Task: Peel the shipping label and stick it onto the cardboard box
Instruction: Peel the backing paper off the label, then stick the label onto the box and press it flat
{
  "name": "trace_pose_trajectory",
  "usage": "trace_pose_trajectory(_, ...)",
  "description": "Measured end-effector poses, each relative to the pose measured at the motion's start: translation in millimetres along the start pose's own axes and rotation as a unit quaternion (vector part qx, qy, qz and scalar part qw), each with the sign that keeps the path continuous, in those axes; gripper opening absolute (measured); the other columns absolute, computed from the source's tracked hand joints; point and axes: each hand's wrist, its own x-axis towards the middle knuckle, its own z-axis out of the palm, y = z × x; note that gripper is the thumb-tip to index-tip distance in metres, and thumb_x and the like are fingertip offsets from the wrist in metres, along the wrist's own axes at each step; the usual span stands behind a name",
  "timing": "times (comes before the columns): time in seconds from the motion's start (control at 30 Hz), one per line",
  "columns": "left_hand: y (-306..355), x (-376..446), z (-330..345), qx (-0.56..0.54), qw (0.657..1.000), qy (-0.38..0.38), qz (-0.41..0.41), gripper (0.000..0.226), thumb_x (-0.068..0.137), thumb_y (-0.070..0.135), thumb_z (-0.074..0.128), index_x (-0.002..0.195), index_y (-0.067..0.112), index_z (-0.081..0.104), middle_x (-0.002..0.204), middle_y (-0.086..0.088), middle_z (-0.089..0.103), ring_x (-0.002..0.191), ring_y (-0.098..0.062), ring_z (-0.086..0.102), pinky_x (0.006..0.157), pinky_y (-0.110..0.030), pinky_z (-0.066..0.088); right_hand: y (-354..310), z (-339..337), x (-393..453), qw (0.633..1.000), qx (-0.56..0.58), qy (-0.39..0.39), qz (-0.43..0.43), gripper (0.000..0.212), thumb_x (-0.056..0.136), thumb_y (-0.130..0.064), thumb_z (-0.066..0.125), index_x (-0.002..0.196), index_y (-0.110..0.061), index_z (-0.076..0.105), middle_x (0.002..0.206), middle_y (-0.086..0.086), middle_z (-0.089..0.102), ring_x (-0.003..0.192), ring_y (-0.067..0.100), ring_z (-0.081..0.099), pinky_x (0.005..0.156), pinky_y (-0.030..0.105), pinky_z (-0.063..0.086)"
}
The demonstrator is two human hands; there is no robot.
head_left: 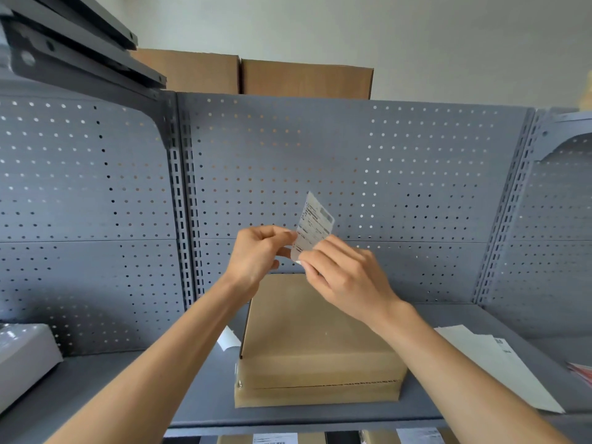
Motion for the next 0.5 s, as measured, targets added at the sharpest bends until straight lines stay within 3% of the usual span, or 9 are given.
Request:
trace_pose_trajectory(0.2, -6, 2, -5, 0.021, 0.996, 0.035, 0.079, 0.019, 0.095, 0.009, 0.066, 0.076, 0.009, 0.072, 0.073, 0.000, 0.077, 0.064, -0.004, 0.064, 0.057, -0.012, 0.046, 0, -1, -14, 0.997, 0.057, -0.048, 0.008, 0.025, 0.098, -0.032, 0.061, 0.092, -0.011, 0.073, 0.085, 0.000, 0.068, 0.080, 0.019, 0.065, 0.051, 0.032, 0.051)
trace_pose_trajectory(0.3, -5, 1, -8, 0.004, 0.993, 0.041, 0.107, 0.021, 0.097, 0.009, 0.064, 0.079, 0.011, 0.072, 0.069, 0.011, 0.075, 0.061, 0.005, 0.062, 0.058, -0.008, 0.045, 7, -3, -20, 0.990, 0.100, -0.002, 0.097, 0.024, 0.097, -0.029, 0.061, 0.095, -0.008, 0.073, 0.090, 0.001, 0.070, 0.083, 0.020, 0.065, 0.062, 0.033, 0.054)
trace_pose_trajectory(0.37, -4, 1, -10, -0.007, 0.993, 0.042, 0.114, 0.021, 0.098, 0.009, 0.064, 0.078, 0.011, 0.072, 0.071, 0.014, 0.076, 0.061, 0.007, 0.062, 0.059, -0.006, 0.044, 14, -3, -17, 0.952, 0.151, 0.042, 0.263, 0.017, 0.097, -0.026, 0.061, 0.100, -0.012, 0.071, 0.092, -0.003, 0.069, 0.084, 0.016, 0.064, 0.069, 0.032, 0.053)
trace_pose_trajectory(0.43, -3, 1, -12, -0.010, 0.992, 0.043, 0.115, 0.021, 0.097, 0.010, 0.065, 0.078, 0.012, 0.073, 0.075, 0.012, 0.077, 0.062, 0.006, 0.062, 0.060, -0.007, 0.044, 22, 1, -10, 0.875, 0.209, 0.041, 0.435, 0.017, 0.094, -0.028, 0.065, 0.107, -0.018, 0.068, 0.091, -0.009, 0.069, 0.084, 0.008, 0.063, 0.072, 0.024, 0.050)
trace_pose_trajectory(0.5, -4, 2, -13, -0.013, 0.993, 0.046, 0.105, 0.020, 0.097, 0.012, 0.066, 0.079, 0.013, 0.074, 0.080, 0.008, 0.079, 0.065, 0.002, 0.062, 0.062, -0.011, 0.045, 29, 8, -3, 0.815, 0.260, 0.008, 0.517, 0.022, 0.094, -0.031, 0.065, 0.110, -0.017, 0.069, 0.092, -0.011, 0.071, 0.084, 0.001, 0.064, 0.074, 0.017, 0.049)
